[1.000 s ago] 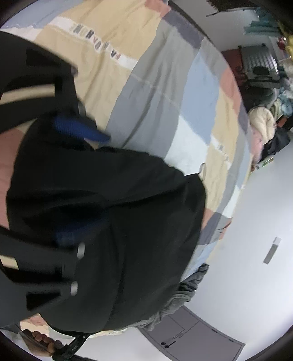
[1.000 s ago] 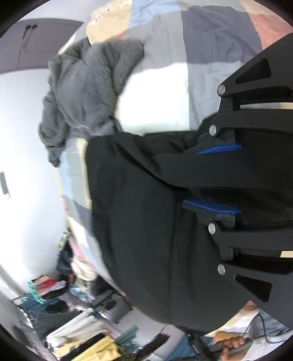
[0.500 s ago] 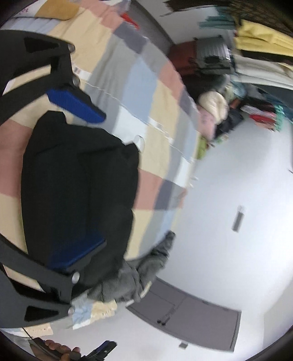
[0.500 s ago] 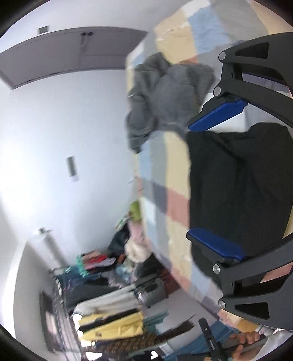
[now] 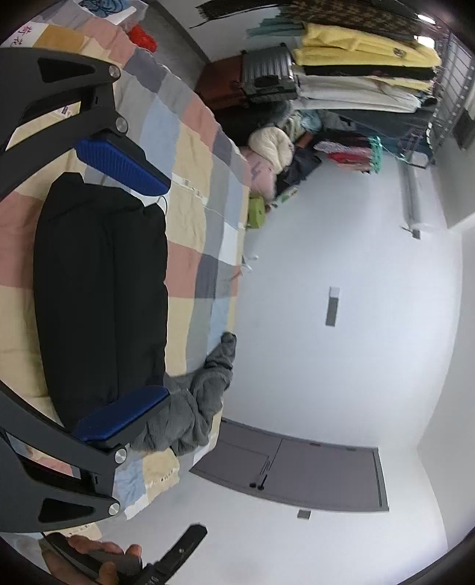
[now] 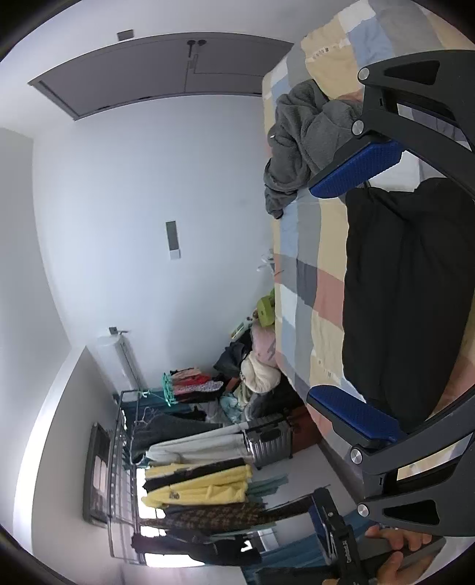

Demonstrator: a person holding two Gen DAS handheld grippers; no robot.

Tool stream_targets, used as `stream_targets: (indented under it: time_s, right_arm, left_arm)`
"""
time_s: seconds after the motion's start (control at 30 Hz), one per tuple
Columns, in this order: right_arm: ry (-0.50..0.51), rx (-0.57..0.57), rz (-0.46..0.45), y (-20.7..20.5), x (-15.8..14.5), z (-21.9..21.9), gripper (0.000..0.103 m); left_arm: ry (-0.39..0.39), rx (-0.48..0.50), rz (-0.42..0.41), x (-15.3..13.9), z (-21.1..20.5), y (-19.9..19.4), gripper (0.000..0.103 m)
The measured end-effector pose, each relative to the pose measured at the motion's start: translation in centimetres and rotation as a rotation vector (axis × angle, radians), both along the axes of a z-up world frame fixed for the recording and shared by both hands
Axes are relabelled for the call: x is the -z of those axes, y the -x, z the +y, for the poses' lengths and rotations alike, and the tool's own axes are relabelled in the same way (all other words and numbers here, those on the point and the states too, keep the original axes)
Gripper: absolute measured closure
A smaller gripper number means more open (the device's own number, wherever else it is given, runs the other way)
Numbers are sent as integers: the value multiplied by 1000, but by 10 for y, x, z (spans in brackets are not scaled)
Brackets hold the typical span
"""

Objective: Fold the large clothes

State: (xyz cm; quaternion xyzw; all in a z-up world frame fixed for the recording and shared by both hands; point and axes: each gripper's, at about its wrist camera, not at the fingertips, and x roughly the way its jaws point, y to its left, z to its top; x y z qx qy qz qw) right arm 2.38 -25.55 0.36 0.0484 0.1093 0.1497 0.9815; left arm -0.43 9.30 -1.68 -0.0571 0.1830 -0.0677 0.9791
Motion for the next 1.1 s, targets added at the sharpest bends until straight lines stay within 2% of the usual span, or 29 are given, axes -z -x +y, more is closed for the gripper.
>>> stream_targets:
  time_s: [0.27,0.47,0.8,1.1]
  right_arm:
    - [20,-22,-21,32,15,24,0]
    - [40,-19,44,41,43,35,0]
    - [64,-2,170,42,83,43,0]
    - [66,32,224,38,101,41,0]
  left_arm:
    - [3,35,-27,2,-24,31,0]
    - [-23,48,7,21,-39,41,0]
    - [1,50,85,55,-46,40,0]
    - [-4,26,117,70,-45,35,0]
